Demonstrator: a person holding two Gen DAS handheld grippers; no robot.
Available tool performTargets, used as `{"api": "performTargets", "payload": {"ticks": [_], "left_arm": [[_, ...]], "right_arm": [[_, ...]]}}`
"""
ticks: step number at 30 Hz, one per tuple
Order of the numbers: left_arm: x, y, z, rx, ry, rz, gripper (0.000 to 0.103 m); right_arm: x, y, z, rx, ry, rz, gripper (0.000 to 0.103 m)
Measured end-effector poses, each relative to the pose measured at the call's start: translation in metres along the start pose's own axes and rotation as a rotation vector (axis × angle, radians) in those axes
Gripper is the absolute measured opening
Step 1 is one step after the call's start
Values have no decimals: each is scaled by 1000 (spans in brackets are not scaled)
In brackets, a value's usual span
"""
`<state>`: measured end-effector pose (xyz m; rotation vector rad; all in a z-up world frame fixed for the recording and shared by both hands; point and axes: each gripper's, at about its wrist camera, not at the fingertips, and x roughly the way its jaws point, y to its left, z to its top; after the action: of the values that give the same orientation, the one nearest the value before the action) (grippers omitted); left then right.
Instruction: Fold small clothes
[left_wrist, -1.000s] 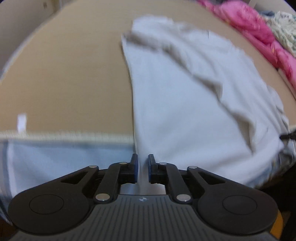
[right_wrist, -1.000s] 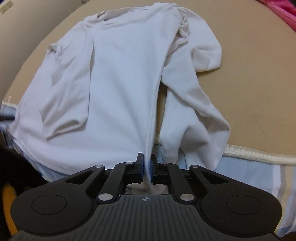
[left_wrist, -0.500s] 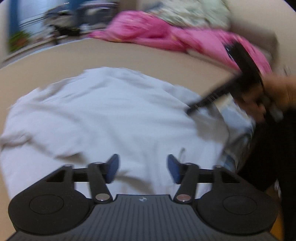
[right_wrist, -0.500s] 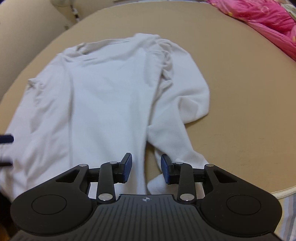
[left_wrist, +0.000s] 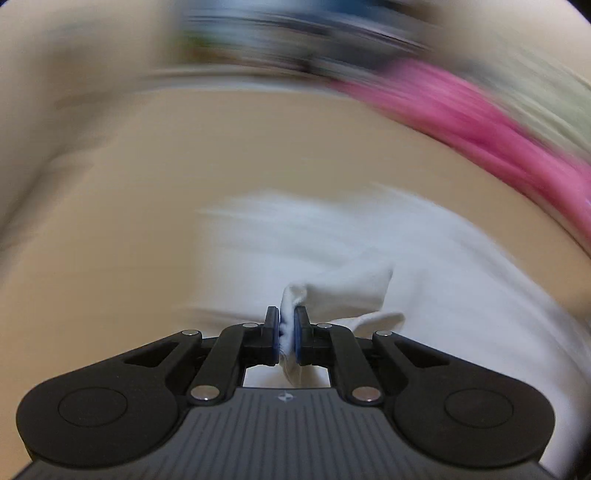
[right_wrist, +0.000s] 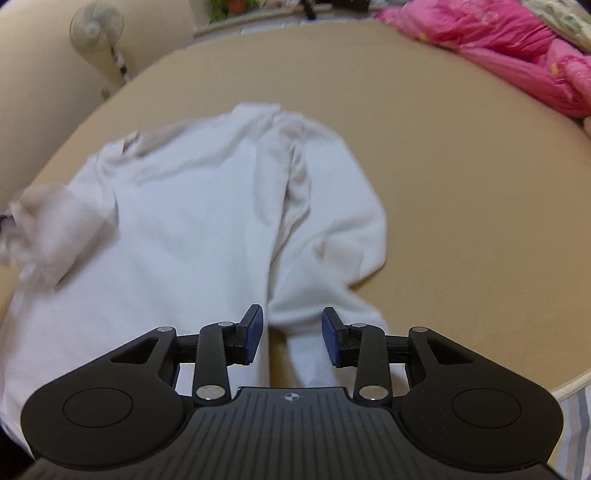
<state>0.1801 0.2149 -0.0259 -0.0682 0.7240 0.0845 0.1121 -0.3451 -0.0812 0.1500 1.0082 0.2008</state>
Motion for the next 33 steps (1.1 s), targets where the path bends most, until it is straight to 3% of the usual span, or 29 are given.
{"api": "performTargets", "payload": {"ticks": [1,2,3,4,7,11,17,19,20,23,26,28,30,32,33], "left_arm": [[1,47,6,-134,-19,238,11],[-1,85,8,-242,-33,456,22],[-6,114,9,-327,-48,622,28],[-12,129,9,-362,-77,641,28],[-20,126,10,-377,-142,496,28],[4,75,15,-272,-83,264,31],[37,-31,3,-53,-30,64,35],[50,-67,-8,31,-5,2,39],[60,-81,-17,73,7,-19,41],[82,-127,-40,208,48,-76,43],[101,-153,-60,328,94,-114,43],[120,-160,-67,362,145,-106,43],[129,-154,-70,359,199,-93,45],[130,-150,-70,344,196,-96,47],[132,-146,-65,335,201,-102,47]], "right_arm": [[-2,-3,3,16,-23,-11,44],[-5,-7,5,36,-45,-25,50],[-5,-12,8,60,-61,-37,52],[-4,-18,11,92,-70,-50,53],[8,-36,17,180,-53,-80,54],[36,-55,25,317,16,-96,59],[72,-57,35,409,60,-164,58],[76,-49,41,353,32,-195,25],[77,-45,45,329,17,-168,2],[79,-44,56,311,-21,-142,1],[77,-60,77,329,-96,-180,0],[68,-74,97,310,-194,-269,0],[54,-92,123,272,-340,-423,0],[49,-108,141,257,-447,-472,1],[49,-115,145,263,-483,-481,9]]}}
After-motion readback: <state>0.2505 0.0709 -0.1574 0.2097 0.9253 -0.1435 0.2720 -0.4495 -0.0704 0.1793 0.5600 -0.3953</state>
